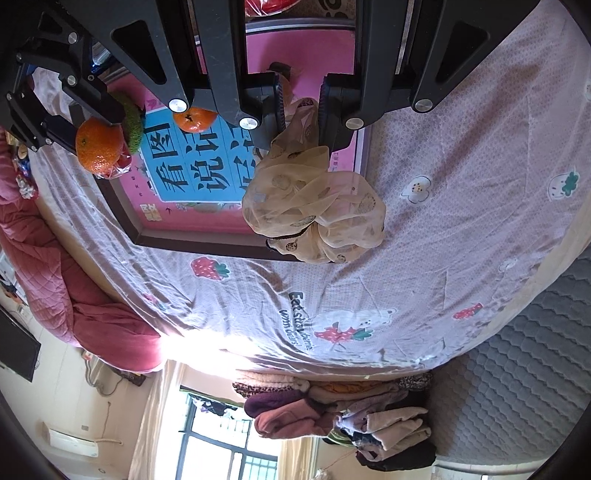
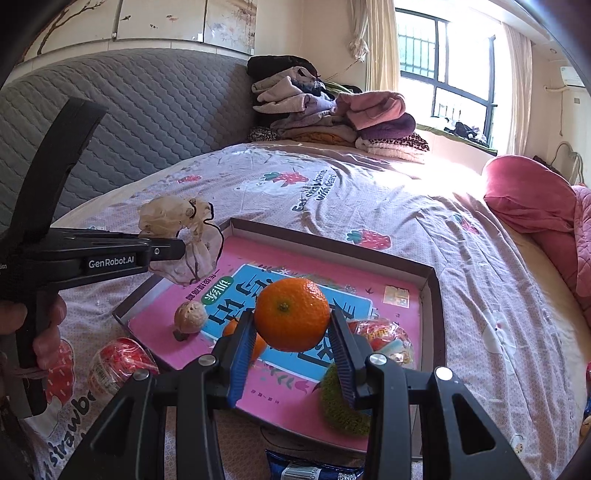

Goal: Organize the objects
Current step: 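Lower the orange onto the book with right tool while left tool holds fabric above tray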

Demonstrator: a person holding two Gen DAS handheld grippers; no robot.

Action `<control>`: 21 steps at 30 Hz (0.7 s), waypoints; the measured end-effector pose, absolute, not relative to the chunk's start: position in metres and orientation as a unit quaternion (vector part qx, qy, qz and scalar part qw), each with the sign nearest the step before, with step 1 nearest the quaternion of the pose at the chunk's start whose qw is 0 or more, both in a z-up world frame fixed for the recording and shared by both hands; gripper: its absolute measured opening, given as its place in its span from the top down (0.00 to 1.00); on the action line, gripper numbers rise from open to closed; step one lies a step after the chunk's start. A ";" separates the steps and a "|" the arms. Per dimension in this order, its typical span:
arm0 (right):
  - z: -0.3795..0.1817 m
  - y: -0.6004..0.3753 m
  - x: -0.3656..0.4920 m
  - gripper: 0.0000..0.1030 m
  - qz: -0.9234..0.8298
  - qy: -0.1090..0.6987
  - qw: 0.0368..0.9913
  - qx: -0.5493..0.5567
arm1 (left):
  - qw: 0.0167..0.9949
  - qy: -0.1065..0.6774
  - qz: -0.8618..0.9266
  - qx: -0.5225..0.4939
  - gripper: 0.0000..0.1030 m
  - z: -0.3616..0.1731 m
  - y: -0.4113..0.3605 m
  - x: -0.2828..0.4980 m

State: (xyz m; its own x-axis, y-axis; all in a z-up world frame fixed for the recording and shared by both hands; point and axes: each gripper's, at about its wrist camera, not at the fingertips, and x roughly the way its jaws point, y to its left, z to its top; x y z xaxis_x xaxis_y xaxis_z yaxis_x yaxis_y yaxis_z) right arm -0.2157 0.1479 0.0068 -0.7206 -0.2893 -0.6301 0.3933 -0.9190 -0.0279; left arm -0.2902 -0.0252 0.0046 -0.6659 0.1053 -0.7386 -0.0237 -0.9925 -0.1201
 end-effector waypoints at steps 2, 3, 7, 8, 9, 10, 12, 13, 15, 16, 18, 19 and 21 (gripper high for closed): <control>0.004 0.148 -0.217 0.60 -0.923 0.080 0.185 0.329 | 0.038 -0.053 0.905 -0.420 0.86 -0.002 -0.024 -0.296; 0.002 0.147 -0.217 0.60 -0.921 0.082 0.186 0.332 | 0.040 -0.052 0.902 -0.426 0.86 -0.004 -0.024 -0.298; -0.006 0.144 -0.219 0.60 -0.916 0.089 0.185 0.344 | 0.043 -0.052 0.890 -0.451 0.85 -0.016 -0.023 -0.308; -0.008 0.143 -0.219 0.60 -0.915 0.090 0.185 0.347 | 0.042 -0.054 0.887 -0.456 0.85 -0.018 -0.023 -0.309; -0.011 0.143 -0.220 0.60 -0.913 0.091 0.187 0.351 | 0.041 -0.055 0.885 -0.460 0.85 -0.020 -0.023 -0.310; -0.013 0.142 -0.220 0.60 -0.912 0.092 0.187 0.354 | 0.043 -0.054 0.883 -0.464 0.85 -0.022 -0.023 -0.311; -0.017 0.142 -0.222 0.60 -0.908 0.092 0.189 0.361 | 0.043 -0.053 0.882 -0.467 0.85 -0.025 -0.024 -0.311; -0.019 0.141 -0.222 0.60 -0.907 0.092 0.190 0.365 | 0.044 -0.052 0.881 -0.469 0.85 -0.026 -0.023 -0.311; -0.023 0.140 -0.224 0.60 -0.904 0.093 0.189 0.373 | 0.045 -0.051 0.878 -0.474 0.84 -0.029 -0.023 -0.312; -0.025 0.140 -0.224 0.60 -0.902 0.094 0.189 0.376 | 0.045 -0.050 0.877 -0.477 0.84 -0.030 -0.023 -0.313; -0.028 0.140 -0.226 0.60 -0.899 0.094 0.189 0.384 | 0.048 -0.047 0.874 -0.482 0.84 -0.033 -0.022 -0.313; -0.030 0.140 -0.226 0.60 -0.897 0.095 0.189 0.387 | 0.048 -0.045 0.873 -0.484 0.84 -0.034 -0.022 -0.313; -0.032 0.139 -0.226 0.60 -0.895 0.098 0.190 0.391 | 0.049 -0.043 0.871 -0.487 0.84 -0.036 -0.022 -0.313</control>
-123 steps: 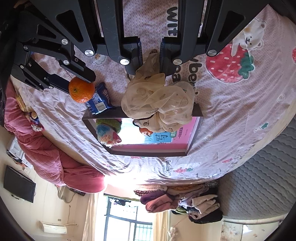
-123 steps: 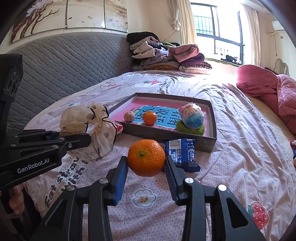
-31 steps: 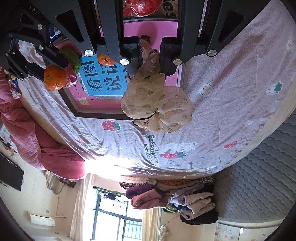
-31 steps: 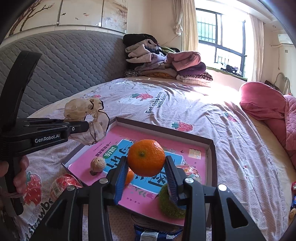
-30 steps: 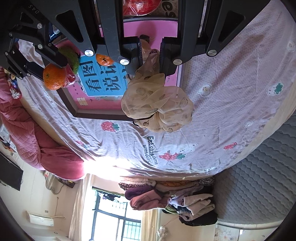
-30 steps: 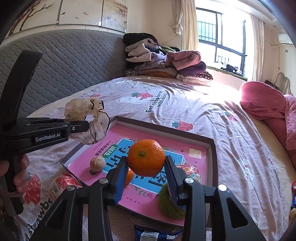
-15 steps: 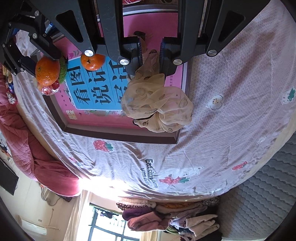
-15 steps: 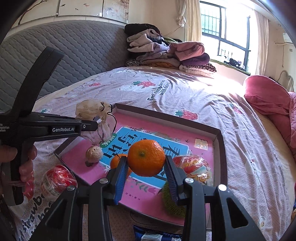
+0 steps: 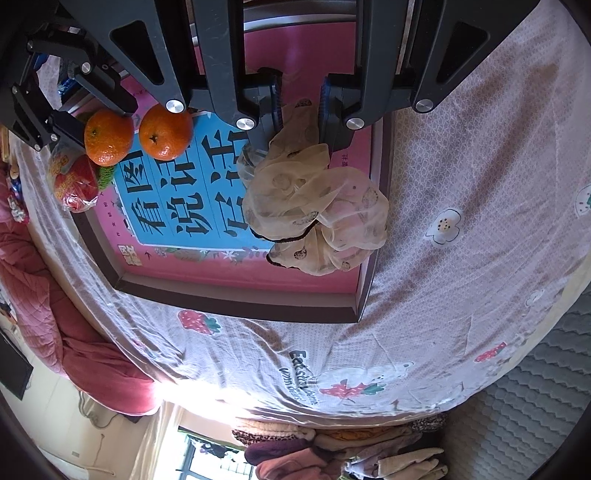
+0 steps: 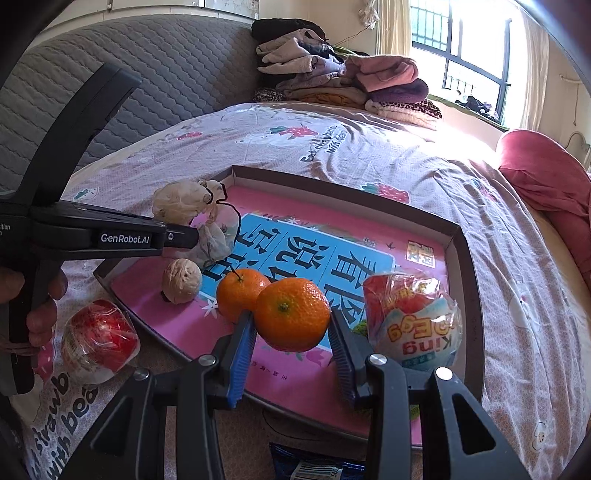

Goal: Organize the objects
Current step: 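Lower the orange onto the book with right tool while left tool holds fabric above tray, then lower the cream mesh fabric into the tray and open the left tool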

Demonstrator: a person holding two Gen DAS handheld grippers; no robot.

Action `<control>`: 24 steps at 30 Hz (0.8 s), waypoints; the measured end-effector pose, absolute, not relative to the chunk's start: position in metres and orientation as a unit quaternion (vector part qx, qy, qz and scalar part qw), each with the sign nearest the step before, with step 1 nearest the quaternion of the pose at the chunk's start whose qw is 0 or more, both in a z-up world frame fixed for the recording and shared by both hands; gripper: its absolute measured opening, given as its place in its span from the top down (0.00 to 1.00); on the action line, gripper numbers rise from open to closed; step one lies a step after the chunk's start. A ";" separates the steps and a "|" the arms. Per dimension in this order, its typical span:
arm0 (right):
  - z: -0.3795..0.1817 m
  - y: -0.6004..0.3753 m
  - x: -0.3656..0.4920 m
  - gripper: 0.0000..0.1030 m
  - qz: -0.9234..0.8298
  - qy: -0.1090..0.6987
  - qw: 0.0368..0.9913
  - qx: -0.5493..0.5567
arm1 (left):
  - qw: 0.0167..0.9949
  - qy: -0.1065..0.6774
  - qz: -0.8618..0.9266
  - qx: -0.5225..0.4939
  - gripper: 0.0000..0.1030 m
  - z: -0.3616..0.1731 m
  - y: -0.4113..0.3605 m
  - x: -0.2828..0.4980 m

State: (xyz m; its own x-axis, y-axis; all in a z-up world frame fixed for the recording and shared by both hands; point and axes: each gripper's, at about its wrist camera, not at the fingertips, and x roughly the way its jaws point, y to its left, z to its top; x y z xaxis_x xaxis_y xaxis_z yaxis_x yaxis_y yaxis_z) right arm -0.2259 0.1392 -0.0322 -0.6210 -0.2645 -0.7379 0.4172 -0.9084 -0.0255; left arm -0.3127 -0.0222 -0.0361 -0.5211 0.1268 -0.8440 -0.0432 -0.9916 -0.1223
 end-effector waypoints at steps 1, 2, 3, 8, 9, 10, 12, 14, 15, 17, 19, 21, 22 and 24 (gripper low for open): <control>-0.034 0.138 -0.226 0.60 -0.893 0.099 0.191 0.395 | 0.048 -0.043 0.871 -0.487 0.84 -0.037 -0.023 -0.313; -0.036 0.137 -0.227 0.60 -0.891 0.101 0.190 0.399 | 0.049 -0.043 0.871 -0.488 0.84 -0.037 -0.023 -0.313; -0.037 0.137 -0.227 0.60 -0.889 0.101 0.191 0.402 | 0.049 -0.042 0.870 -0.489 0.84 -0.038 -0.023 -0.313; -0.040 0.139 -0.229 0.60 -0.887 0.091 0.192 0.409 | 0.050 -0.038 0.865 -0.497 0.84 -0.041 -0.022 -0.313; -0.040 0.140 -0.230 0.60 -0.887 0.089 0.192 0.411 | 0.051 -0.038 0.865 -0.498 0.84 -0.042 -0.022 -0.313; -0.041 0.141 -0.231 0.60 -0.886 0.084 0.192 0.413 | 0.050 -0.037 0.865 -0.498 0.83 -0.043 -0.022 -0.312; -0.042 0.142 -0.232 0.60 -0.887 0.081 0.188 0.414 | 0.051 -0.035 0.865 -0.498 0.83 -0.043 -0.021 -0.310; -0.042 0.142 -0.232 0.60 -0.888 0.075 0.188 0.414 | 0.052 -0.036 0.865 -0.498 0.83 -0.043 -0.021 -0.309; -0.042 0.143 -0.233 0.60 -0.888 0.072 0.188 0.413 | 0.053 -0.036 0.865 -0.498 0.83 -0.043 -0.021 -0.308; -0.043 0.143 -0.234 0.60 -0.891 0.070 0.180 0.410 | 0.053 -0.036 0.864 -0.499 0.83 -0.043 -0.021 -0.308; -0.044 0.145 -0.236 0.60 -0.893 0.066 0.174 0.410 | 0.053 -0.034 0.864 -0.500 0.83 -0.043 -0.021 -0.307; -0.044 0.146 -0.237 0.60 -0.893 0.063 0.171 0.411 | 0.053 -0.034 0.864 -0.500 0.83 -0.044 -0.021 -0.306; -0.044 0.146 -0.237 0.60 -0.893 0.064 0.169 0.411 | 0.053 -0.034 0.864 -0.500 0.83 -0.044 -0.022 -0.306; -0.044 0.146 -0.237 0.60 -0.894 0.065 0.168 0.411 | 0.052 -0.034 0.864 -0.500 0.83 -0.044 -0.022 -0.305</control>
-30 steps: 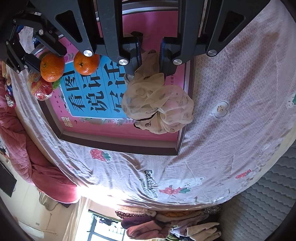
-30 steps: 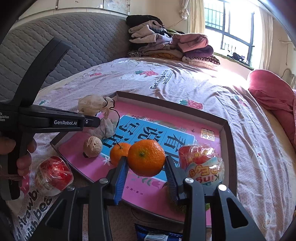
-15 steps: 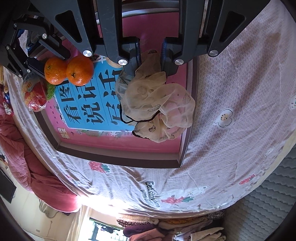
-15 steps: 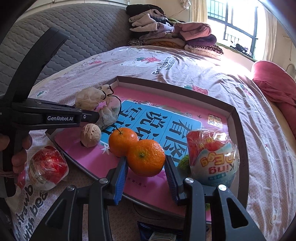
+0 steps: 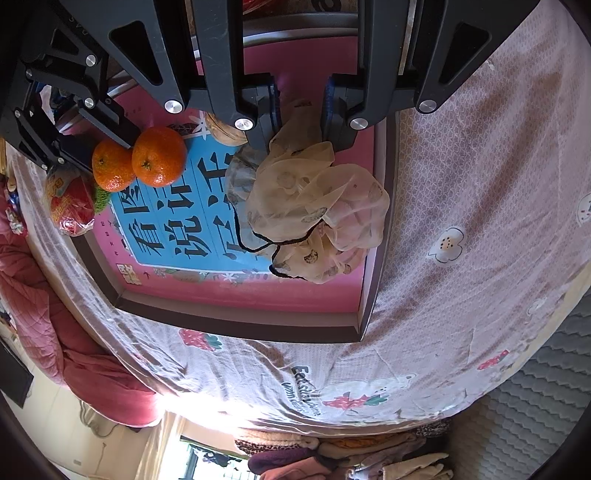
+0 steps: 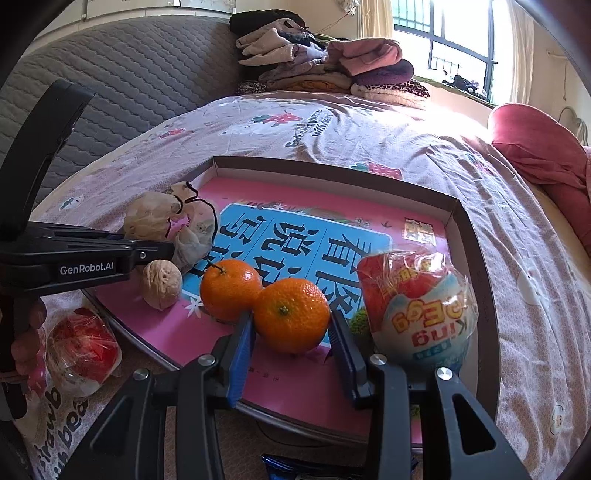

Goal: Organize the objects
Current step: 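Lower the cream mesh fabric into the tray and open the left tool, then withdraw both open tools from the tray toward the bun and blue packet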

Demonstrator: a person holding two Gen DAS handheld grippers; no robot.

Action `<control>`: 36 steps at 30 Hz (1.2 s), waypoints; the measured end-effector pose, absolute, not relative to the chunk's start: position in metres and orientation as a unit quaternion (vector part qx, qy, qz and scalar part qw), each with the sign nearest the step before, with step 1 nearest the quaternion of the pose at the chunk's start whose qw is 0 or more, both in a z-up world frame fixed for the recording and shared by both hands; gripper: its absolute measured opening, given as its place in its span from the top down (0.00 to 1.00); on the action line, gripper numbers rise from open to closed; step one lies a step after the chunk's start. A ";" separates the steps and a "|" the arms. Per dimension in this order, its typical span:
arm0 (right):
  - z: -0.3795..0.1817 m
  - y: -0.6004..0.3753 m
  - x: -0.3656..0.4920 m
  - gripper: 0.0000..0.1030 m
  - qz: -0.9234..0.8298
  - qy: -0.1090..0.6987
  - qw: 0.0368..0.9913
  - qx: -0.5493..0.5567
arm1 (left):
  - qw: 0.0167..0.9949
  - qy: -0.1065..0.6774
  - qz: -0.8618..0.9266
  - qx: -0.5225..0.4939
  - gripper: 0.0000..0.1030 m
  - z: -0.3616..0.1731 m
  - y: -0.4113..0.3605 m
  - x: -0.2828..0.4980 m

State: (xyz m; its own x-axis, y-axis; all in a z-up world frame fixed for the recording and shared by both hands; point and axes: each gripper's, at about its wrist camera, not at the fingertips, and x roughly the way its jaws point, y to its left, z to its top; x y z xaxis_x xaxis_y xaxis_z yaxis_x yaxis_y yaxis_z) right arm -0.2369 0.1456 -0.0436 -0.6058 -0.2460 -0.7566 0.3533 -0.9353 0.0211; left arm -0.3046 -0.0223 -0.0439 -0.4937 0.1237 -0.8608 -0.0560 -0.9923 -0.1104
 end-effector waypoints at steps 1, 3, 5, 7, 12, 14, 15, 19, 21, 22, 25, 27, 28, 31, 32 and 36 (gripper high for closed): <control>-0.044 0.146 -0.237 0.60 -0.894 0.066 0.167 0.412 | 0.052 -0.034 0.864 -0.500 0.82 -0.044 -0.022 -0.304; -0.044 0.145 -0.237 0.60 -0.894 0.068 0.165 0.412 | 0.052 -0.031 0.863 -0.501 0.81 -0.044 -0.022 -0.303; -0.043 0.144 -0.237 0.60 -0.894 0.070 0.164 0.411 | 0.052 -0.029 0.863 -0.501 0.79 -0.044 -0.023 -0.301; -0.043 0.143 -0.237 0.60 -0.894 0.073 0.162 0.412 | 0.051 -0.029 0.864 -0.501 0.78 -0.044 -0.023 -0.299; -0.041 0.144 -0.237 0.60 -0.893 0.070 0.162 0.413 | 0.048 -0.026 0.862 -0.505 0.74 -0.044 -0.023 -0.297; -0.040 0.145 -0.237 0.60 -0.894 0.069 0.162 0.412 | 0.046 -0.024 0.861 -0.506 0.70 -0.043 -0.024 -0.295; -0.040 0.145 -0.237 0.60 -0.894 0.068 0.161 0.413 | 0.046 -0.024 0.861 -0.506 0.68 -0.044 -0.024 -0.295; -0.040 0.146 -0.237 0.59 -0.893 0.067 0.161 0.415 | 0.044 -0.024 0.860 -0.507 0.67 -0.044 -0.025 -0.293; -0.038 0.146 -0.237 0.59 -0.894 0.068 0.160 0.413 | 0.046 -0.024 0.860 -0.509 0.65 -0.043 -0.025 -0.291; -0.037 0.146 -0.237 0.59 -0.895 0.068 0.160 0.412 | 0.046 -0.022 0.860 -0.509 0.63 -0.043 -0.025 -0.290; -0.035 0.146 -0.236 0.59 -0.895 0.061 0.163 0.411 | 0.046 -0.019 0.860 -0.508 0.62 -0.043 -0.024 -0.287; -0.034 0.147 -0.236 0.59 -0.896 0.057 0.163 0.409 | 0.044 -0.018 0.861 -0.507 0.61 -0.042 -0.024 -0.286; -0.033 0.147 -0.236 0.59 -0.896 0.057 0.164 0.408 | 0.043 -0.019 0.861 -0.506 0.59 -0.042 -0.024 -0.285; -0.030 0.148 -0.235 0.58 -0.898 0.056 0.164 0.405 | 0.045 -0.025 0.863 -0.503 0.54 -0.039 -0.025 -0.284; -0.029 0.148 -0.234 0.58 -0.898 0.056 0.164 0.404 | 0.046 -0.026 0.863 -0.502 0.53 -0.038 -0.025 -0.283; -0.024 0.149 -0.233 0.58 -0.901 0.053 0.163 0.399 | 0.043 -0.022 0.866 -0.498 0.50 -0.033 -0.023 -0.280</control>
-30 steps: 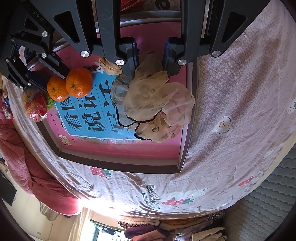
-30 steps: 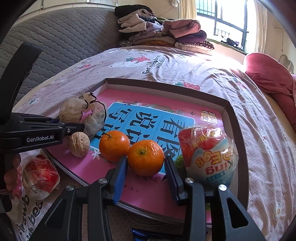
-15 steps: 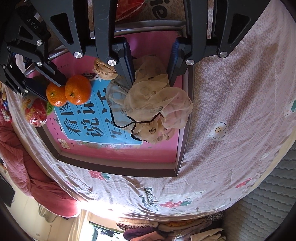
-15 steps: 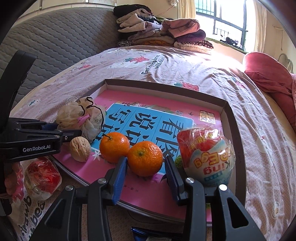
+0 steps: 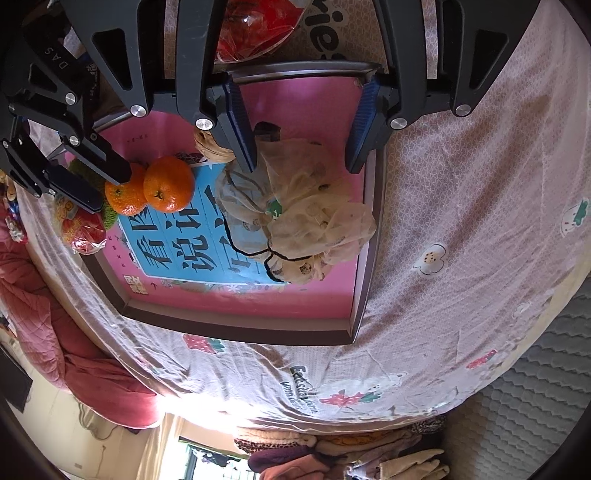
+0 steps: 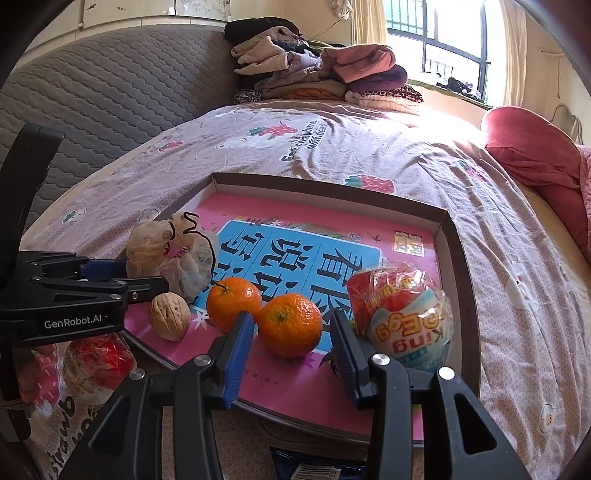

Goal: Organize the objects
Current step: 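Withdraw both open tools from the tray toward the bun and blue packet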

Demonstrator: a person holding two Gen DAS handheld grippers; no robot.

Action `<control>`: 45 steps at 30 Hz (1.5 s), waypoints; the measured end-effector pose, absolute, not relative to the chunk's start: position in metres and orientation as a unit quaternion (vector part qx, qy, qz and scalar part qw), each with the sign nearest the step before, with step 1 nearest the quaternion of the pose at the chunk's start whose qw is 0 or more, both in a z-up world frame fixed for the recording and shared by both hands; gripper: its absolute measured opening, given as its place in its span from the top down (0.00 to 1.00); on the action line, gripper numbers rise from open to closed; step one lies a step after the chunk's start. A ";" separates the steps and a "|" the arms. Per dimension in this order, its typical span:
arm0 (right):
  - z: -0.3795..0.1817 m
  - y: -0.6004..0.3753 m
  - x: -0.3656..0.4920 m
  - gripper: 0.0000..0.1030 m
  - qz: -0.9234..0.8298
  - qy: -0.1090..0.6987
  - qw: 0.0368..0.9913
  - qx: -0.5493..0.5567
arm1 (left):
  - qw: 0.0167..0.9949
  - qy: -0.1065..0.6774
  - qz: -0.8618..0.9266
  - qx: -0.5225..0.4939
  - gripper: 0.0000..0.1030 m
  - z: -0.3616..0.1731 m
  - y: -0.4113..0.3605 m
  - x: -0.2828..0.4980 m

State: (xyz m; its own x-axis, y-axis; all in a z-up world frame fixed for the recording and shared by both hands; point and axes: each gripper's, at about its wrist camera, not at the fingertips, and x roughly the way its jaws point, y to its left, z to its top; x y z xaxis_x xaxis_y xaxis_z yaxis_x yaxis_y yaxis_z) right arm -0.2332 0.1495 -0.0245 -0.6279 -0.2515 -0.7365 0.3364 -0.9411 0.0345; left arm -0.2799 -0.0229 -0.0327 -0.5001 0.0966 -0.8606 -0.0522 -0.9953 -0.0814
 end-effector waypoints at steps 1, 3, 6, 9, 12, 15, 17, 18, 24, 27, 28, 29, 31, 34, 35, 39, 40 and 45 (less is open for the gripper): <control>-0.023 0.150 -0.233 0.58 -0.901 0.053 0.163 0.398 | 0.041 -0.021 0.867 -0.497 0.47 -0.031 -0.023 -0.279; -0.021 0.150 -0.232 0.58 -0.903 0.052 0.163 0.395 | 0.038 -0.019 0.868 -0.494 0.46 -0.028 -0.023 -0.278; -0.018 0.151 -0.230 0.58 -0.904 0.052 0.163 0.391 | 0.036 -0.022 0.870 -0.490 0.46 -0.024 -0.024 -0.276; -0.015 0.150 -0.227 0.58 -0.906 0.052 0.164 0.388 | 0.032 -0.019 0.874 -0.484 0.46 -0.018 -0.025 -0.272; -0.011 0.149 -0.225 0.58 -0.907 0.052 0.164 0.383 | 0.035 -0.019 0.877 -0.479 0.46 -0.012 -0.024 -0.267; -0.008 0.150 -0.222 0.58 -0.909 0.052 0.163 0.381 | 0.035 -0.014 0.879 -0.475 0.46 -0.006 -0.022 -0.263; -0.004 0.151 -0.220 0.58 -0.910 0.049 0.164 0.378 | 0.035 -0.012 0.881 -0.472 0.46 -0.003 -0.020 -0.259; -0.002 0.152 -0.219 0.58 -0.911 0.048 0.164 0.376 | 0.037 -0.012 0.882 -0.470 0.46 0.000 -0.020 -0.257; 0.012 0.156 -0.212 0.58 -0.917 0.039 0.164 0.362 | 0.033 -0.009 0.887 -0.460 0.45 0.013 -0.016 -0.242; 0.020 0.158 -0.208 0.58 -0.919 0.036 0.165 0.356 | 0.030 -0.009 0.889 -0.457 0.45 0.019 -0.015 -0.236; 0.022 0.158 -0.206 0.58 -0.920 0.035 0.164 0.353 | 0.029 -0.008 0.889 -0.456 0.45 0.021 -0.014 -0.235; 0.024 0.160 -0.204 0.58 -0.922 0.033 0.164 0.350 | 0.030 -0.007 0.890 -0.455 0.45 0.023 -0.014 -0.233; 0.029 0.162 -0.200 0.58 -0.923 0.030 0.165 0.346 | 0.030 -0.006 0.892 -0.452 0.44 0.028 -0.013 -0.229; 0.038 0.165 -0.195 0.57 -0.925 0.022 0.169 0.339 | 0.028 -0.003 0.895 -0.445 0.44 0.036 -0.010 -0.222; 0.041 0.165 -0.193 0.57 -0.926 0.021 0.168 0.336 | 0.028 -0.004 0.896 -0.443 0.44 0.038 -0.010 -0.220; 0.053 0.168 -0.185 0.54 -0.930 0.015 0.173 0.324 | 0.028 -0.002 0.900 -0.435 0.44 0.048 -0.009 -0.211; 0.055 0.169 -0.183 0.54 -0.931 0.014 0.175 0.321 | 0.028 -0.001 0.901 -0.432 0.43 0.051 -0.009 -0.209; 0.068 0.171 -0.172 0.49 -0.935 0.015 0.176 0.308 | 0.027 0.005 0.907 -0.419 0.34 0.064 -0.005 -0.197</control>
